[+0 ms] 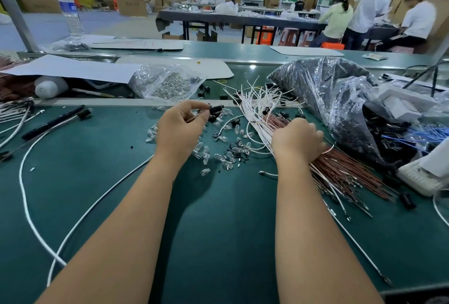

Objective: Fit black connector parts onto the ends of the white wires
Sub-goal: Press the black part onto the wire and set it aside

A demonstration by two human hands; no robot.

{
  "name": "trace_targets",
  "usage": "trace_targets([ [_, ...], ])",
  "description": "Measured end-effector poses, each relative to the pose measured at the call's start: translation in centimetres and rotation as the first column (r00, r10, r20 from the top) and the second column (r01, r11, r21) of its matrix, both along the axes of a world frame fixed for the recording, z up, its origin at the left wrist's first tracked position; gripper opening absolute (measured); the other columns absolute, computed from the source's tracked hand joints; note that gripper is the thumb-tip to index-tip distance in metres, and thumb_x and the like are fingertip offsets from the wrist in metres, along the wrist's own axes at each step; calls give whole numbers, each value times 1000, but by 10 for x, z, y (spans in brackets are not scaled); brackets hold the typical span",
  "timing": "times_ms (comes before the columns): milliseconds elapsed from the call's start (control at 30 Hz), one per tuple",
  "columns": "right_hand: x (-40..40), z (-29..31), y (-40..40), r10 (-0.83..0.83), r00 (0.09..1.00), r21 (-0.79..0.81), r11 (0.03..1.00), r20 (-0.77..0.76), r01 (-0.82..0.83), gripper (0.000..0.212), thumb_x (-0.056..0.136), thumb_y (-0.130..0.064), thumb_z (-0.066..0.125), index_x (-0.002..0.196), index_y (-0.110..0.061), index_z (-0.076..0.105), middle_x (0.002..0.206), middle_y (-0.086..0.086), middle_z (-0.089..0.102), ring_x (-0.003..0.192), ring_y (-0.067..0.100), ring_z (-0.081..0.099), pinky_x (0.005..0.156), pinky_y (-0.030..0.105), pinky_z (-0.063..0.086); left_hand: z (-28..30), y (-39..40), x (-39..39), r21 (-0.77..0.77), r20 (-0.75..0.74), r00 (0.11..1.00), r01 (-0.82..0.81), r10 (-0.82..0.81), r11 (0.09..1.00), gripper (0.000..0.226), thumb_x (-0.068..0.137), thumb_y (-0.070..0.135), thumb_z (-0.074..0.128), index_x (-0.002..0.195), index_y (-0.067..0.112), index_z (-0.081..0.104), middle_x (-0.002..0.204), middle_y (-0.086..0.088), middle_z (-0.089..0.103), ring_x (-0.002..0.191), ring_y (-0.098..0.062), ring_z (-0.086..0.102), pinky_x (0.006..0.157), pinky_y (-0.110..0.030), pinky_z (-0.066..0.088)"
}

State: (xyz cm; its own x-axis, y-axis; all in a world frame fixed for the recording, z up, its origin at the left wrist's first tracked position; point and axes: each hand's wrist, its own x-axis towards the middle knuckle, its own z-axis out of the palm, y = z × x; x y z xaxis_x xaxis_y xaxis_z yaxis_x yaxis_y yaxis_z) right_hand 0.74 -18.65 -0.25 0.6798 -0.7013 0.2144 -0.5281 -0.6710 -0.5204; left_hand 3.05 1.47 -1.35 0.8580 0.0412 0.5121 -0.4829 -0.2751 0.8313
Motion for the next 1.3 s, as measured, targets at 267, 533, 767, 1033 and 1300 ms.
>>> trace_targets([
  [267, -1, 2, 0, -84, 972, 92, 994, 219, 65, 28, 88, -7, 49, 114, -9, 58, 122, 14, 56, 111, 34, 52, 98, 44, 38, -2, 0, 1, 42, -9, 1000, -7, 8, 999, 8, 89, 21, 67, 83, 27, 69, 42, 14, 36, 42, -7, 30, 47, -22, 28],
  [533, 2, 12, 25, 151, 772, -173, 983, 617, -54, 21, 92, 1, 45, 103, -10, 57, 90, -1, 60, 81, 18, 55, 81, 35, 39, 2, 4, 0, -28, -33, 999, 26, -27, 999, 14, 89, 19, 67, 79, 30, 70, 48, 6, 34, 43, -7, 26, 42, -18, 26],
  [767, 0, 7, 70, 504, 640, -235, 856, 580, -461, 18, 89, -8, 57, 99, -17, 70, 89, 0, 65, 86, 16, 55, 84, 31, 40, 7, 17, 3, -74, -118, 993, 7, -16, 997, 18, 92, 11, 61, 80, 23, 66, 50, 8, 39, 40, -3, 28, 40, -14, 25],
  [1033, -3, 8, 71, 492, 680, -107, 844, 544, -526, 16, 86, -11, 58, 87, -18, 73, 82, 1, 64, 82, 20, 57, 85, 43, 46, 4, 23, 7, -19, -148, 989, -17, 14, 1000, 6, 91, 14, 63, 89, 13, 68, 57, 4, 48, 44, 0, 38, 46, -10, 33],
  [1300, -5, 9, 70, 498, 674, -121, 843, 546, -525, 16, 85, -10, 59, 83, -19, 73, 79, 1, 61, 81, 19, 54, 83, 44, 45, 5, 23, 5, -4, -147, 989, -14, 13, 1000, 10, 89, 14, 66, 80, 20, 69, 62, 5, 57, 50, 0, 46, 52, -10, 40],
])
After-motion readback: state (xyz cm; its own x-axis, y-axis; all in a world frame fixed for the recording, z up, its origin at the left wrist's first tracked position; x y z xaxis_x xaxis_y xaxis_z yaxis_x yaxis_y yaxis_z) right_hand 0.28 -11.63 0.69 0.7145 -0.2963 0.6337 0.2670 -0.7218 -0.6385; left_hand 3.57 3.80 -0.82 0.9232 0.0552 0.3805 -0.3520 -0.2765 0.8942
